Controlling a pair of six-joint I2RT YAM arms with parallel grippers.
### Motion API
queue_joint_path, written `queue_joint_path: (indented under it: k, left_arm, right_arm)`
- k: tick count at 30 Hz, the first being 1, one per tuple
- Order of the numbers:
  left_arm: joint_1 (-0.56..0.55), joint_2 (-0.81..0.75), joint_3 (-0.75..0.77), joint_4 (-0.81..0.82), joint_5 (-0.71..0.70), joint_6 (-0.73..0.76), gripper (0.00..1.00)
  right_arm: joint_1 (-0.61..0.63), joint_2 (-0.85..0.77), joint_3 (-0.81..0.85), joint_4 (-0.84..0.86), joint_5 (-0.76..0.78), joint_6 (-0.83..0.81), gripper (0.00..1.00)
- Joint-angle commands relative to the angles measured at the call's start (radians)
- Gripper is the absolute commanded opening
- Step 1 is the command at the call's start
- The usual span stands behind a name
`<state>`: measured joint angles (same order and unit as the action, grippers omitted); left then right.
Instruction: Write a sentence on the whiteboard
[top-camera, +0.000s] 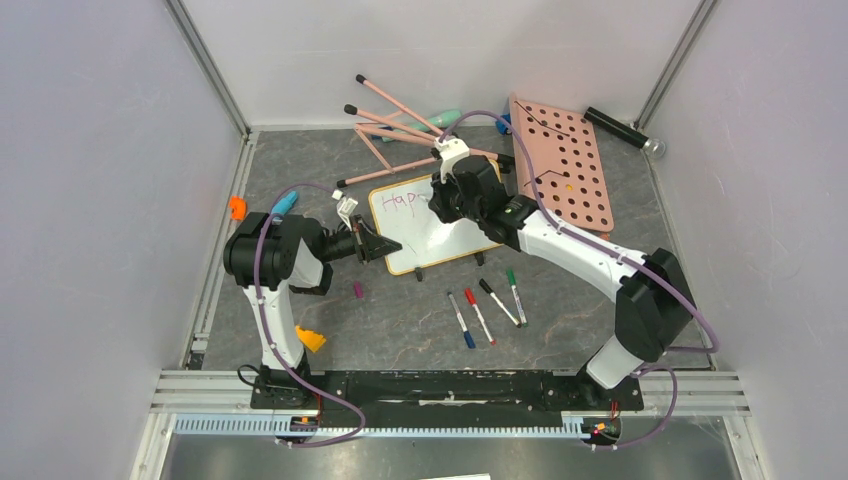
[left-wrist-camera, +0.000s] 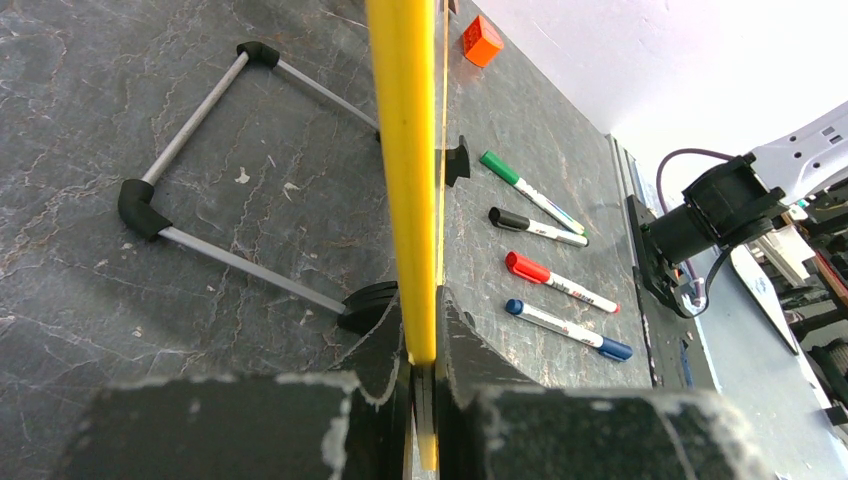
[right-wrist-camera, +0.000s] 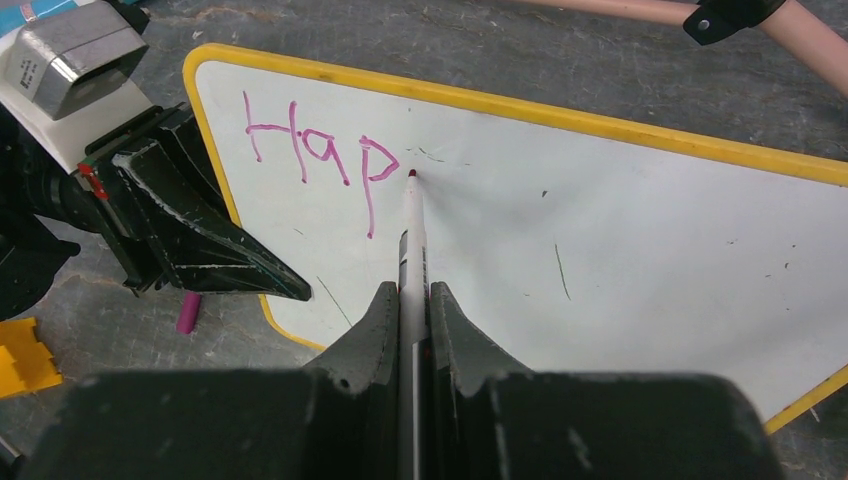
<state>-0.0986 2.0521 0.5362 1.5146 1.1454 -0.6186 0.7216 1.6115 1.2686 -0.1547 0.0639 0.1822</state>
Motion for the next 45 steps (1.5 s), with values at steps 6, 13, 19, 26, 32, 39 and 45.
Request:
queue_joint_path:
  k: [6,13,19,26,32,39,45]
  left_arm:
    - [-0.005,0.026,-0.017,0.042,-0.033,0.183,0.08]
    - [-0.004,0.025,-0.016,0.042,-0.033,0.184,0.08]
    - [-0.004,0.025,-0.016,0.042,-0.035,0.184,0.08]
    - [-0.005,0.026,-0.016,0.042,-0.035,0.187,0.08]
    - [-0.004,0.026,-0.016,0.042,-0.035,0.187,0.08]
    - [-0.005,0.026,-0.016,0.042,-0.035,0.186,0.08]
    - [-0.004,0.026,-0.016,0.042,-0.035,0.186,0.08]
  right_arm:
    - [-0.007,0.022,0.056,0.023,0.028,-0.007,0.0]
    - [-0.007,0.0,-0.001,0.017,0.023,-0.006,0.0]
    - [-0.007,-0.027,-0.067,0.022,0.007,0.005,0.0]
    - [-0.007,-0.048,-0.12,0.038,-0.022,0.02,0.0]
    - [-0.006,-0.056,-0.107,0.037,-0.029,0.02,0.0]
    - [-0.007,-0.063,-0.034,0.024,-0.041,0.009,0.0]
    - [-0.006,-0.054,0.014,0.017,-0.031,0.002,0.0]
